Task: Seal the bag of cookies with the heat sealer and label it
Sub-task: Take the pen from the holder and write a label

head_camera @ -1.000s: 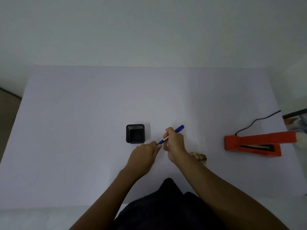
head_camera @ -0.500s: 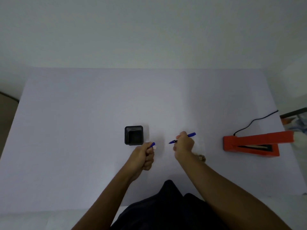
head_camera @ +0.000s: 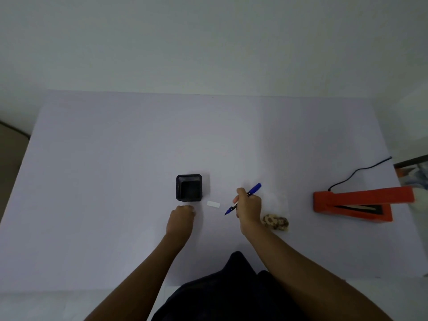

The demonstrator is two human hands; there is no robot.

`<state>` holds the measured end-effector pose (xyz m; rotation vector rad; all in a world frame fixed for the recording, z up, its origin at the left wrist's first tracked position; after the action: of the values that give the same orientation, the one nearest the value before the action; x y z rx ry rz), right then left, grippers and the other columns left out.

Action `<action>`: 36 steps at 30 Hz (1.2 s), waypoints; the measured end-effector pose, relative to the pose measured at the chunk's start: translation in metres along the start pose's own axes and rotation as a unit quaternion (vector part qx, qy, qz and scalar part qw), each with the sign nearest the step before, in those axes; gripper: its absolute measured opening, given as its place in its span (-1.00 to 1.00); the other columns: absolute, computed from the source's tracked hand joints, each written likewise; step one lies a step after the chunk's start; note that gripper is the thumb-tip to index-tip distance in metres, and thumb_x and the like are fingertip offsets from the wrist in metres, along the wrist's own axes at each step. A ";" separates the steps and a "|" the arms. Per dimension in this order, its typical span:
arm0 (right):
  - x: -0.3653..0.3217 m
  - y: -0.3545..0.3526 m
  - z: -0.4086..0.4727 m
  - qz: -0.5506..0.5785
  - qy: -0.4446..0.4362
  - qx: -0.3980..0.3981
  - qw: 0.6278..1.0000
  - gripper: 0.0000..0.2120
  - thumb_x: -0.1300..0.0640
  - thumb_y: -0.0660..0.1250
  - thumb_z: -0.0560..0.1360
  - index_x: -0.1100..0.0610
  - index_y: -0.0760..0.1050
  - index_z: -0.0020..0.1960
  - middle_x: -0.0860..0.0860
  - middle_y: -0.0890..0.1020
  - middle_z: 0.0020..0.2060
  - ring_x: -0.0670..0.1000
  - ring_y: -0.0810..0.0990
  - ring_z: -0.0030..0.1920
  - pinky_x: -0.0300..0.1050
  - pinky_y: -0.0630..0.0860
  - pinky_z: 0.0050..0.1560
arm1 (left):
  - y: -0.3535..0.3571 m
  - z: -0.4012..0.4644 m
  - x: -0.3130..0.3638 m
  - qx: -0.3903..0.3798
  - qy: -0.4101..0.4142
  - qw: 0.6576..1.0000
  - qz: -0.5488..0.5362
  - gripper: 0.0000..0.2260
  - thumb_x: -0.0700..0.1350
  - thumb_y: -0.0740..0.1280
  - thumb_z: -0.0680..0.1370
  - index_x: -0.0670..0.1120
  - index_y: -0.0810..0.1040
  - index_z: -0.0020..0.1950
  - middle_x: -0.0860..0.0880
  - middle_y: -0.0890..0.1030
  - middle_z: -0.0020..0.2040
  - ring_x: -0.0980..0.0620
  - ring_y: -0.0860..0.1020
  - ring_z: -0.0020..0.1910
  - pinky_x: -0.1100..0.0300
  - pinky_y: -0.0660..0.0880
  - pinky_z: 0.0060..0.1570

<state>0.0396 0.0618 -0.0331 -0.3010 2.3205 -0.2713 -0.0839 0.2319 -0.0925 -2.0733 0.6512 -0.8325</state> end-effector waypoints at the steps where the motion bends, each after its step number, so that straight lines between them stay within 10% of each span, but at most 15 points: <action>1: 0.000 0.000 -0.001 -0.004 -0.002 -0.003 1.000 -0.62 0.15 0.30 0.50 0.19 0.46 -0.47 -0.05 0.40 -0.62 0.00 0.35 -0.53 -0.15 0.33 -0.44 | 0.001 0.001 0.001 0.000 0.000 1.000 -0.007 -0.87 -0.16 0.26 0.63 -0.17 0.57 -0.01 -0.10 0.63 -0.18 -0.06 0.60 -0.23 0.19 0.47 -0.22; 4: 0.002 0.001 0.001 -0.010 -0.007 -0.007 1.000 -0.63 0.15 0.31 0.50 0.19 0.46 -0.47 -0.06 0.41 -0.63 0.00 0.35 -0.52 -0.16 0.33 -0.44 | 0.002 0.001 0.005 0.003 0.011 1.000 0.011 -0.84 -0.15 0.25 0.62 -0.18 0.49 0.15 -0.18 0.67 -0.10 -0.17 0.64 -0.16 0.08 0.50 -0.22; 13: 0.014 0.006 0.005 -0.023 -0.004 -0.023 0.999 -0.63 0.14 0.31 0.50 0.18 0.47 -0.47 -0.04 0.42 -0.60 0.00 0.37 -0.51 -0.17 0.34 -0.43 | 0.010 -0.002 -0.002 0.043 0.046 0.996 0.064 -0.79 -0.13 0.33 0.57 -0.11 0.55 -0.28 -0.04 0.61 -0.36 -0.03 0.52 -0.47 0.24 0.29 -0.42; 21: 0.018 0.009 0.010 -0.037 -0.001 -0.027 0.999 -0.64 0.13 0.32 0.50 0.18 0.48 -0.47 0.00 0.43 -0.58 0.00 0.38 -0.52 -0.17 0.35 -0.44 | 0.007 -0.010 -0.005 0.072 0.055 0.996 0.011 -0.73 0.01 0.40 0.54 -0.14 0.60 0.12 -0.08 0.68 -0.11 -0.07 0.65 -0.32 0.15 0.56 -0.36; 29: 0.018 0.010 0.016 0.003 -0.032 -0.027 0.999 -0.64 0.03 0.31 0.59 0.25 0.65 -0.23 0.12 0.63 -0.45 -0.04 0.51 -0.53 -0.21 0.45 -0.49 | 0.015 0.002 0.031 0.043 0.172 0.982 0.061 -0.83 -0.20 0.43 0.50 -0.11 0.66 0.09 -0.07 0.68 -0.02 -0.05 0.63 -0.38 0.17 0.57 -0.40; 36: 0.017 0.018 0.022 -0.018 -0.084 -0.069 0.994 -0.68 -0.08 0.23 0.63 0.08 0.67 -0.08 0.02 0.73 -0.28 -0.03 0.61 -0.48 -0.31 0.45 -0.51 | 0.018 0.025 0.055 -0.002 0.155 0.979 0.130 -0.71 -0.27 0.36 0.54 -0.12 0.53 0.26 -0.08 0.62 0.15 -0.09 0.67 -0.06 0.11 0.63 -0.07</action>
<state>0.0412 0.0714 -0.0644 -0.4200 2.1716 -0.0984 -0.0326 0.1969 -0.1003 -1.8258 1.0672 -1.0074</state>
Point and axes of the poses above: each hand's wrist, its own z-axis towards the middle knuckle, its own y-axis out of the palm, x = y × z, the point moved 4 cm from there along z, towards the middle knuckle
